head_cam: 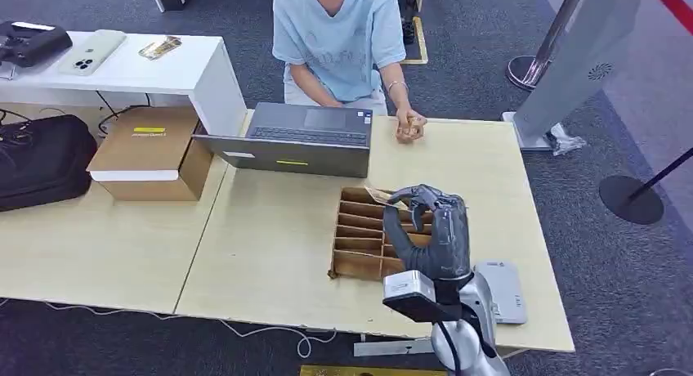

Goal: Pass the card to the sensor for recognition and then transmit it.

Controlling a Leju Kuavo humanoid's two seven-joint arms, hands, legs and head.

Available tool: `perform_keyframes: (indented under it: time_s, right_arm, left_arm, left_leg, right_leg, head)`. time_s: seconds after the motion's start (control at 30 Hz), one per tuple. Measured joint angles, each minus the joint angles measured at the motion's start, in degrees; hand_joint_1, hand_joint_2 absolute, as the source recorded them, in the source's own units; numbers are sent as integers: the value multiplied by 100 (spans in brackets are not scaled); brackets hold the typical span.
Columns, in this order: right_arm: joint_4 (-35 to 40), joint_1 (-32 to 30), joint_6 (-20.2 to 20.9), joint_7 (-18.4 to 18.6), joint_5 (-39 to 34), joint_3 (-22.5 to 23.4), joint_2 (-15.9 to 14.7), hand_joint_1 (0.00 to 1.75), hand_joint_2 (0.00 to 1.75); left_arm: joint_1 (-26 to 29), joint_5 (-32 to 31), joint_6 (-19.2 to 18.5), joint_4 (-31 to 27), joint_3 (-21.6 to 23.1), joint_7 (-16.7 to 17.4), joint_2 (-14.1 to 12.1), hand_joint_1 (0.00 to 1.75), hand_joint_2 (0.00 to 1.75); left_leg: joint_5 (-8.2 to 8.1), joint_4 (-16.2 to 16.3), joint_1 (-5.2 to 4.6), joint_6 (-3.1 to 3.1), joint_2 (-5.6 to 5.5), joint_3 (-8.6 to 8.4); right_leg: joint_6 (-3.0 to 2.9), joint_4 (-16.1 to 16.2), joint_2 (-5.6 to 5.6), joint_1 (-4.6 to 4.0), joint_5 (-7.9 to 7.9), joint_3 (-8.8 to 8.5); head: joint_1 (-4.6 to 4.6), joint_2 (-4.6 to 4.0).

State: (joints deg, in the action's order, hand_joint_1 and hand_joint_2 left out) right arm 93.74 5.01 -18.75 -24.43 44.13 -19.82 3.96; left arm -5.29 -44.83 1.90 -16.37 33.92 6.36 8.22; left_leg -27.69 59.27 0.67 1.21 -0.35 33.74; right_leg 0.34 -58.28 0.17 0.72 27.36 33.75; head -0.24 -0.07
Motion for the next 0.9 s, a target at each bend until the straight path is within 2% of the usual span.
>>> perform_keyframes:
  time_s: [0.33,0.9]
  right_arm:
    - [15,34,-7,-2,-17,-44,-33,175,175]
    - [61,50,-15,35,-15,-127,-87,175,175]
  left_arm:
    - [-56,-28,-72,269,-7,9,17,0,0]
    - [-105,-77,-173,321,-7,9,17,0,0]
  left_leg:
    - [0,1,0,0,-1,-1]
    - [0,1,0,0,-1,-1]
  right_leg:
    - [0,0,-1,0,-1,-1]
    - [0,0,-1,0,-1,-2]
  head:
    - [-2,0]
    - [-2,0]
